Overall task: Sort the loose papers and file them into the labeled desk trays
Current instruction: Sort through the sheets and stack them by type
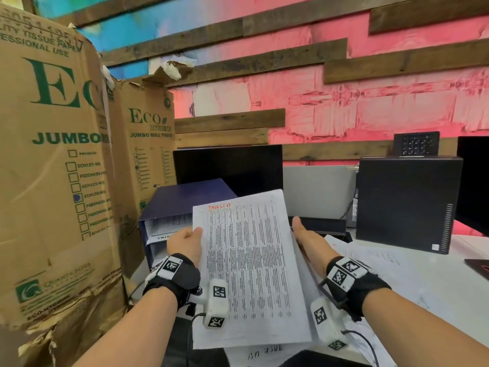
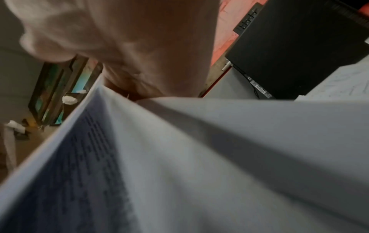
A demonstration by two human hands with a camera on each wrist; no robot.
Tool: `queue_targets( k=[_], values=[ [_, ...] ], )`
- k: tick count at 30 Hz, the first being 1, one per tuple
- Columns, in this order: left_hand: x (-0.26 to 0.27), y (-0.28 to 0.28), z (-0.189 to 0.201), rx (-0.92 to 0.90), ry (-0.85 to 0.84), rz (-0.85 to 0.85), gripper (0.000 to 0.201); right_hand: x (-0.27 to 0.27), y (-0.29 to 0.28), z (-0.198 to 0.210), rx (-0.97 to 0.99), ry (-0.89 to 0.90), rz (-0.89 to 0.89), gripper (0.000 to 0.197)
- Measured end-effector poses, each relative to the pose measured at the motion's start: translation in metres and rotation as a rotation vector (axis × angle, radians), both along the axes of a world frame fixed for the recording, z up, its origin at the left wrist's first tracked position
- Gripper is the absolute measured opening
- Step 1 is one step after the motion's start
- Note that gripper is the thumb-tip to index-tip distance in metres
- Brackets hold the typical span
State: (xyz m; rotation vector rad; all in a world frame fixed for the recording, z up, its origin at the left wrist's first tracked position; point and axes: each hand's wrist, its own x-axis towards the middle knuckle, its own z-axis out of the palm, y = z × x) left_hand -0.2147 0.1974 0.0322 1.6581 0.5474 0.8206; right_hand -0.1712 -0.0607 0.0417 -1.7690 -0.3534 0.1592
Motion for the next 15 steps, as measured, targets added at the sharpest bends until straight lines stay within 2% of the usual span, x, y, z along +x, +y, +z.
queue_targets(
  k=[1, 3, 4, 6, 9, 10, 13, 15],
  values=[
    [0.003, 0.002, -0.002, -0.015, -0.004, 0.012, 0.046, 0.001, 0.0, -0.003, -0.008, 0.011, 0.066, 0.06],
    [0.009, 0.008, -0.009, -0.043, 0.008, 0.033, 0.043, 0.002, 0.002, -0.007, -0.034, -0.013, 0.147, 0.033],
    [0.009, 0.01, -0.01, -0.053, 0.016, 0.029, 0.038, 0.003, 0.004, -0.008, -0.067, -0.049, 0.141, 0.022],
    [0.012, 0.014, -0.015, -0.142, 0.033, -0.053, 0.024, 0.007, 0.008, -0.009, -0.057, -0.108, 0.095, 0.017],
    [0.007, 0.016, -0.018, -0.276, 0.072, -0.185, 0.072, 0.017, 0.012, -0.012, 0.036, -0.169, -0.003, 0.015],
    [0.002, 0.014, -0.018, -0.29, 0.113, -0.207, 0.075, 0.021, 0.013, -0.013, 0.056, -0.174, -0.04, 0.013],
    [-0.011, 0.013, -0.019, -0.311, 0.226, -0.39, 0.053, 0.027, 0.015, -0.011, 0.104, -0.159, -0.048, 0.012],
    [-0.017, 0.014, -0.019, -0.242, 0.285, -0.492, 0.037, 0.028, 0.016, -0.01, 0.084, -0.159, -0.034, 0.012]
  ],
)
